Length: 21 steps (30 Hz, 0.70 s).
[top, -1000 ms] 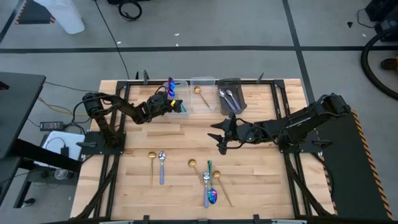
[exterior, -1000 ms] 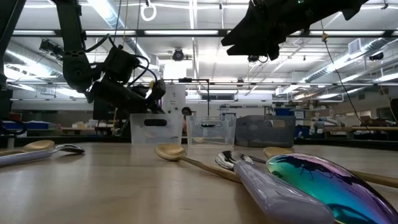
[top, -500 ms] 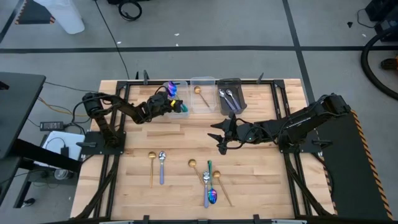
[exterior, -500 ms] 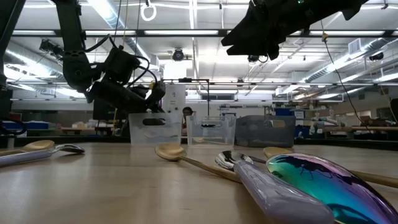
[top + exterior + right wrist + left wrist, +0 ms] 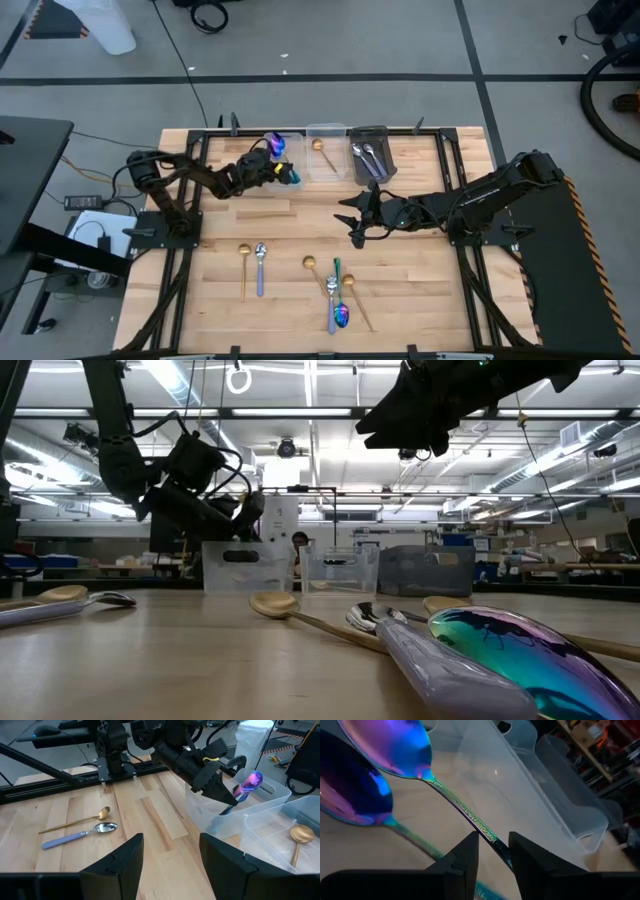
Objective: Sort silverware by color (type)
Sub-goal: Put the blue spoon into the left transparent bin, then put the gold spoon into the right transparent bin
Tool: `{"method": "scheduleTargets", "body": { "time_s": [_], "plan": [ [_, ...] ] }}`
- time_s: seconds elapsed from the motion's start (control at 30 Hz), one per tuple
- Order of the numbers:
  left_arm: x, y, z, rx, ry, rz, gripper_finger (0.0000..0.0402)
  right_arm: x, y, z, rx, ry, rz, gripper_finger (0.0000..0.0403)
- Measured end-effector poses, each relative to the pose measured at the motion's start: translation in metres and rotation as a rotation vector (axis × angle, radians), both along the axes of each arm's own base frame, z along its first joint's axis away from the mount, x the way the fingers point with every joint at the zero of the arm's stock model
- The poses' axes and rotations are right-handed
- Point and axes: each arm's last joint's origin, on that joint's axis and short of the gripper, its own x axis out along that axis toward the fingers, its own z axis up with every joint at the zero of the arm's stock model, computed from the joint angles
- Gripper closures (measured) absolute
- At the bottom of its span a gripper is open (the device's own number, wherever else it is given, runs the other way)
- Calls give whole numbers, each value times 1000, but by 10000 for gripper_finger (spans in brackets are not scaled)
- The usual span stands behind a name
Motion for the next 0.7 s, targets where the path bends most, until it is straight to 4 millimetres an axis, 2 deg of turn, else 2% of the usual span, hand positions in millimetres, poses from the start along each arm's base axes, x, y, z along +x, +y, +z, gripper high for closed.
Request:
{"method": "scheduleTargets", "body": {
  "time_s": [0.37,0.7],
  "plan": [
    [-1,0,4,8,13,-3,287,0,0,0,1,-1,-1,200],
    [-7,-3,17,21,61,-13,287,0,0,0,-1,0,0,200]
  ]
}}
